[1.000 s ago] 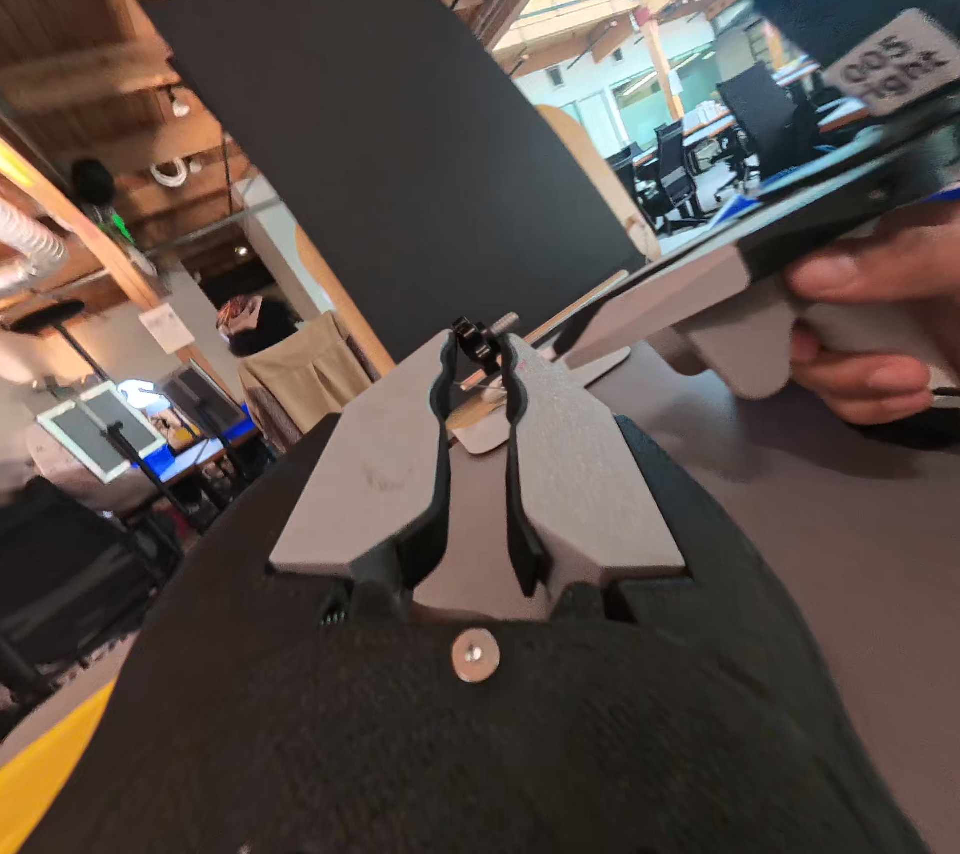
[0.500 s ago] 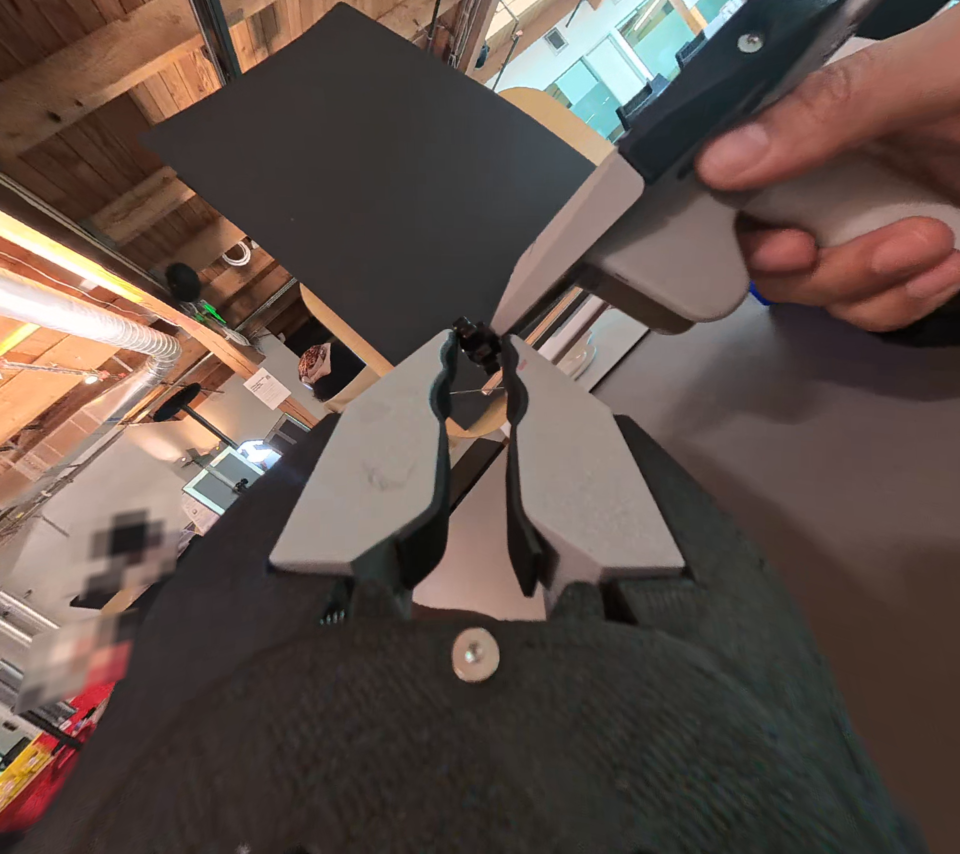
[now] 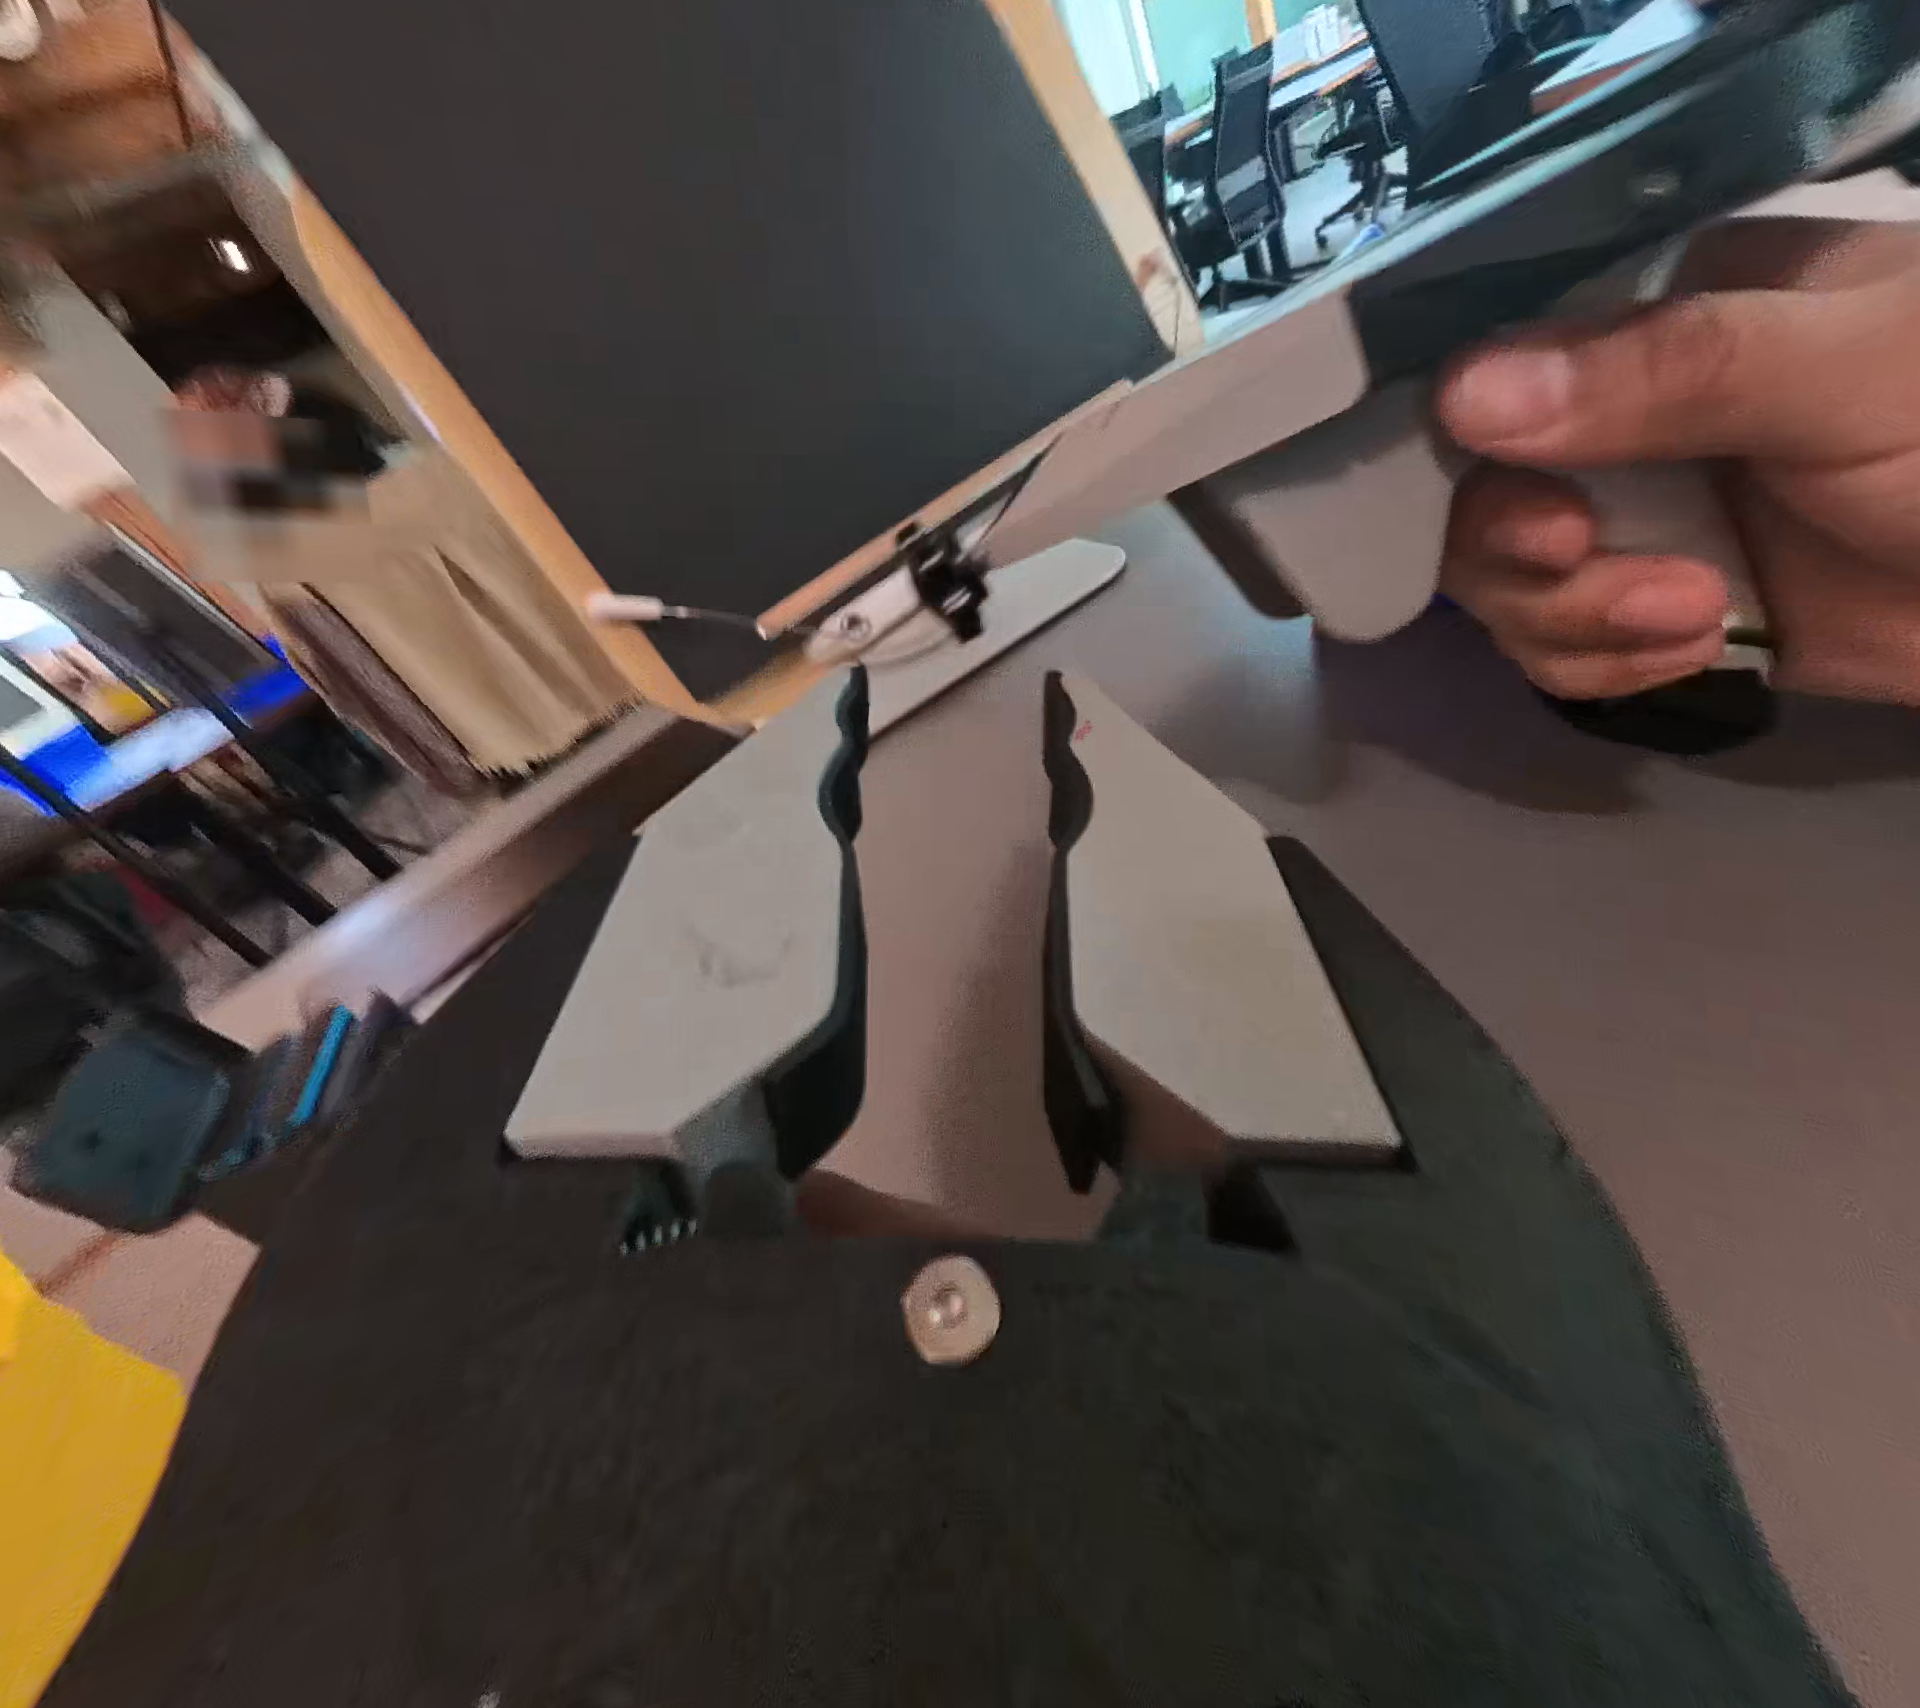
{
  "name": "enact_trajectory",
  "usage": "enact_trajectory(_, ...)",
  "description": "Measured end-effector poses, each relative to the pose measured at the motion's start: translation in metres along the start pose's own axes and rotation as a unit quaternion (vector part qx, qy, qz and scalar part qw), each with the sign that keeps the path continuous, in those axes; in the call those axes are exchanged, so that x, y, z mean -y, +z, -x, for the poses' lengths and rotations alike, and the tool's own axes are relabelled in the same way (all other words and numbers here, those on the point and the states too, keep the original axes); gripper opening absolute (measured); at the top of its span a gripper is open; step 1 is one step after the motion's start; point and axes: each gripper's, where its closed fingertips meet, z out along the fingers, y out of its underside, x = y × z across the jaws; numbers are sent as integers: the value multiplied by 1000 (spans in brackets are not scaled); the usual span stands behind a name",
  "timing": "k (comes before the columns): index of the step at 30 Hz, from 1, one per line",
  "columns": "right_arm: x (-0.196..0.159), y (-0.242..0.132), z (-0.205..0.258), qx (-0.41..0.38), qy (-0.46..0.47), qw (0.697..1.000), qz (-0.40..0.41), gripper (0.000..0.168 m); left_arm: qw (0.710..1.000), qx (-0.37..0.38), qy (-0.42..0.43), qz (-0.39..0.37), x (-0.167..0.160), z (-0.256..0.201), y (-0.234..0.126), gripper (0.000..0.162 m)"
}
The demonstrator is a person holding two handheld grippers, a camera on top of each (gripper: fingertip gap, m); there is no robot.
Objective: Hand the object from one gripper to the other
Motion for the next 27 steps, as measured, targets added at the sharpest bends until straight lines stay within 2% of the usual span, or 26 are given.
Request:
enact_trajectory(3, 3, -6, -18, -80, -79, 994, 7, 3, 992, -47, -114, 29, -12, 2, 1, 29)
enact_trajectory(5, 4, -10, -30, -144, -161, 976, 28, 3, 972, -70, -223, 35, -15, 6, 1, 28)
enact_trajectory(8, 2, -10, -30, -202, -303, 929, 58, 3, 914, -136, -382, 34, -14, 3, -1, 28)
enact_trajectory(12, -2, -3, -9, -214, -464, 858, 55, 3, 818, -217, -533, 3, 0, 0, -7, 29)
enact_trajectory(14, 0, -2, -5, -234, -527, 815, 51, 3, 787, -242, -566, -34, 13, 5, -14, 27)
enact_trajectory(15, -1, -2, -4, -235, -544, 804, 49, 3, 781, -241, -575, -37, 13, 8, -15, 26)
enact_trajectory(18, -6, 3, 6, -216, -567, 794, 42, 3, 785, -233, -574, -15, 6, 6, -13, 28)
enact_trajectory(20, -8, 5, 15, -209, -592, 778, 33, 3, 776, -254, -577, -4, 7, -2, -13, 29)
enact_trajectory(23, -9, 8, 22, -213, -622, 753, 28, 3, 757, -274, -592, -20, 15, -5, -16, 26)
enact_trajectory(27, -16, 11, 26, -201, -637, 744, 34, 3, 757, -267, -596, -21, 12, -4, -15, 18)
